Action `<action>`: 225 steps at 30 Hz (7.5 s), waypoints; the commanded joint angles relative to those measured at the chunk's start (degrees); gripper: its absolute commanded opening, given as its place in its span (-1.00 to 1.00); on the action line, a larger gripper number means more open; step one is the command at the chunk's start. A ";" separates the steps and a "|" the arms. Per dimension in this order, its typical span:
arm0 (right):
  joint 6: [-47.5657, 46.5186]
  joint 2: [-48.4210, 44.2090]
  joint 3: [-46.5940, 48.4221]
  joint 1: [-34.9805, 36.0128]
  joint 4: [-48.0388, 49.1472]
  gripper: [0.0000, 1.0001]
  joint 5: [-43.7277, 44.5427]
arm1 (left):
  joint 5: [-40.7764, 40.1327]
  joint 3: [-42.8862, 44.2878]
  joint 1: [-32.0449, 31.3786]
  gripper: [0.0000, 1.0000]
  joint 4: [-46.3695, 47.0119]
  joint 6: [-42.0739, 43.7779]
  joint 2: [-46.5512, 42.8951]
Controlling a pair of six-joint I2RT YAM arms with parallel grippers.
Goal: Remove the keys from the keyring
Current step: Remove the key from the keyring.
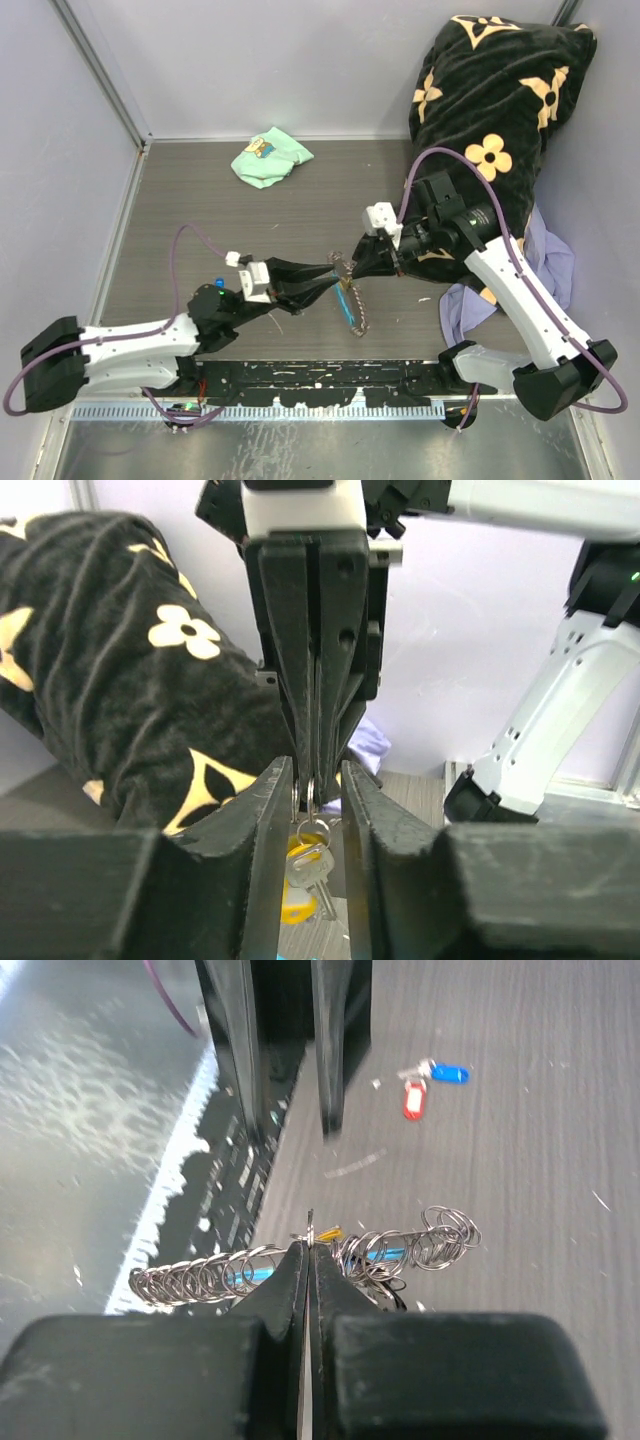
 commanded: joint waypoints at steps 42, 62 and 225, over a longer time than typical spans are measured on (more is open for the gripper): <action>-10.07 9.96 26.99 23.74 -22.89 -0.98 45.59 | 0.70 2.38 0.00 -0.46 6.77 7.76 8.53; -10.11 9.59 25.93 23.74 -22.45 -0.99 44.76 | 0.83 4.44 -0.62 -0.73 8.00 6.23 11.12; -46.17 14.84 18.49 16.55 -24.30 -0.99 31.53 | -2.51 -2.52 -0.62 -0.15 -17.03 15.38 -4.80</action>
